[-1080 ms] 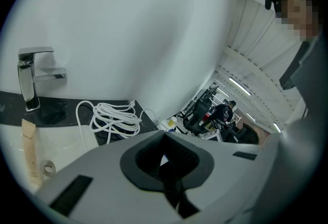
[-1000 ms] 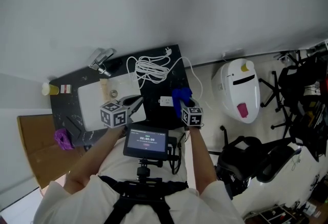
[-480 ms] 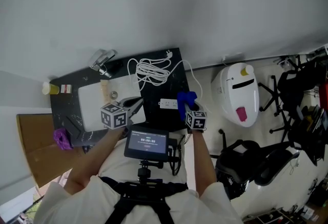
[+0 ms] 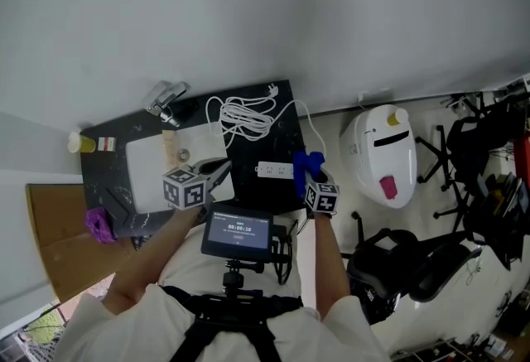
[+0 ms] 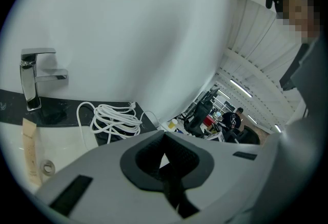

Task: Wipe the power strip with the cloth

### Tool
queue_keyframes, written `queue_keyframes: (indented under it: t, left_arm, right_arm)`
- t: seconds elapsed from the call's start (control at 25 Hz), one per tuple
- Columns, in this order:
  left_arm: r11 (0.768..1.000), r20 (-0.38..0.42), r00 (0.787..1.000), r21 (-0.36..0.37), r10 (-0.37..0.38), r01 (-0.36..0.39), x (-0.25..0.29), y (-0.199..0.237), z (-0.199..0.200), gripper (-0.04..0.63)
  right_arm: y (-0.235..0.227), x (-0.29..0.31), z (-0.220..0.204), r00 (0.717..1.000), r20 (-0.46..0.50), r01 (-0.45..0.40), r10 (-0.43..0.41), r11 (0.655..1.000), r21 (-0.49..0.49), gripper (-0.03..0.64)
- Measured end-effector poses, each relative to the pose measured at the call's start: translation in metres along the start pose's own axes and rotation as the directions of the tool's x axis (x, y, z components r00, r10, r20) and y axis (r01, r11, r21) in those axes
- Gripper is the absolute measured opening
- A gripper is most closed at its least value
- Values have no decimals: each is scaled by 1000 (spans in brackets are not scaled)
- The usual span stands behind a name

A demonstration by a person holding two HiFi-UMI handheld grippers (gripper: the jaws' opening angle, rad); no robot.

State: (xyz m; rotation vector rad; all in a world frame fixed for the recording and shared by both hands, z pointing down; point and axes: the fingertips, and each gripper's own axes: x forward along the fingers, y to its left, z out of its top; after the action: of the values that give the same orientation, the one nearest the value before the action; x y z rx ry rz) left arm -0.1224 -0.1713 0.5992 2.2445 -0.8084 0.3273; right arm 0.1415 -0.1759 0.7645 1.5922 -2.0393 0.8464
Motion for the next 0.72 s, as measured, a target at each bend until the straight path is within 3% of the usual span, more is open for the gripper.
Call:
queue_keyframes:
  t: [0.24, 0.44, 0.72]
  left_arm:
    - [1000, 6, 1000, 0, -1, 1, -3, -1, 0, 9]
    - [1000, 8, 1000, 1, -7, 7, -8, -2, 0, 9]
    - [999, 28, 999, -13, -29, 30, -20, 0, 2, 9]
  right_arm:
    - [-25, -12, -6, 998, 5, 58, -58, 998, 38, 109]
    - [-58, -29, -22, 986, -32, 168, -166, 983, 71, 107]
    - [-74, -85, -16, 965, 51, 247, -258, 955, 161, 107]
